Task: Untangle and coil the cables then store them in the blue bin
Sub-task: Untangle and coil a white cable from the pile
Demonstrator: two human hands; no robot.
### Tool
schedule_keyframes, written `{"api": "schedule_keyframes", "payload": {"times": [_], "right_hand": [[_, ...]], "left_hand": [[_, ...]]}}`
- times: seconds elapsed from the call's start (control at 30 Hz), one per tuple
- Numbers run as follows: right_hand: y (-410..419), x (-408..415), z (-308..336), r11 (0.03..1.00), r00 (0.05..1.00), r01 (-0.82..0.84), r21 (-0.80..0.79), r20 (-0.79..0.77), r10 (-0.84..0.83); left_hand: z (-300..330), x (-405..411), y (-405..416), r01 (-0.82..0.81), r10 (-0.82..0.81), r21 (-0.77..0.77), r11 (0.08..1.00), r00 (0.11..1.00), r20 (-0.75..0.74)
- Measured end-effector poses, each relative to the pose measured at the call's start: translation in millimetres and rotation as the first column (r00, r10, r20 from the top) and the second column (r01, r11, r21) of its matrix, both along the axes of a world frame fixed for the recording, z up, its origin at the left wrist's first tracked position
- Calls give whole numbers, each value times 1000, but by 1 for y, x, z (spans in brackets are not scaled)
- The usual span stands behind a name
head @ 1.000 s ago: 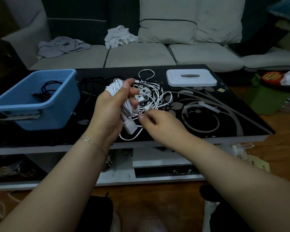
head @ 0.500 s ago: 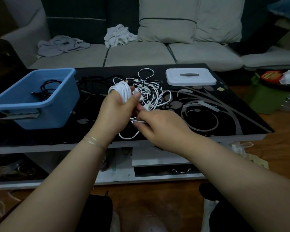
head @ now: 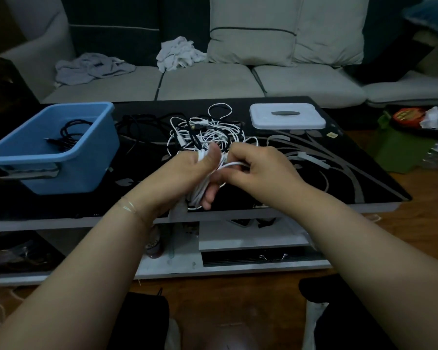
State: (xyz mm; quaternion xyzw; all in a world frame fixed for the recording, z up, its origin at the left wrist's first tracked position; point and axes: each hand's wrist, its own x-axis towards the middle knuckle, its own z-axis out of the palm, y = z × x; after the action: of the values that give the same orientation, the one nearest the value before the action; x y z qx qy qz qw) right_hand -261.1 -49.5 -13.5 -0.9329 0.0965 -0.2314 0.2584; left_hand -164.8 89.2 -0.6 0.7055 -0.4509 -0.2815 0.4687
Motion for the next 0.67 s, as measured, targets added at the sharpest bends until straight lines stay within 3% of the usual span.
{"api": "schedule_keyframes", "payload": {"times": [0.1,0.27,0.4,0.67], "right_hand": [[-6,4,-4,991,997,-75,107,30,72],[-13,9,-8,943,981,-180,281,122,151],[-19,13,-10,889,972,-219,401,165,165],[-32,29,-36,879,990,-131,459,107,92]], "left_hand": [[-3,7,2,92,-98,-62,994,989,-111],[-3,9,3,71,-84,-95,993,988,-133],[-4,7,3,53,-82,-120,991,965,-248],[-5,8,-1,-54,-162,-384,922,848,-506]]}}
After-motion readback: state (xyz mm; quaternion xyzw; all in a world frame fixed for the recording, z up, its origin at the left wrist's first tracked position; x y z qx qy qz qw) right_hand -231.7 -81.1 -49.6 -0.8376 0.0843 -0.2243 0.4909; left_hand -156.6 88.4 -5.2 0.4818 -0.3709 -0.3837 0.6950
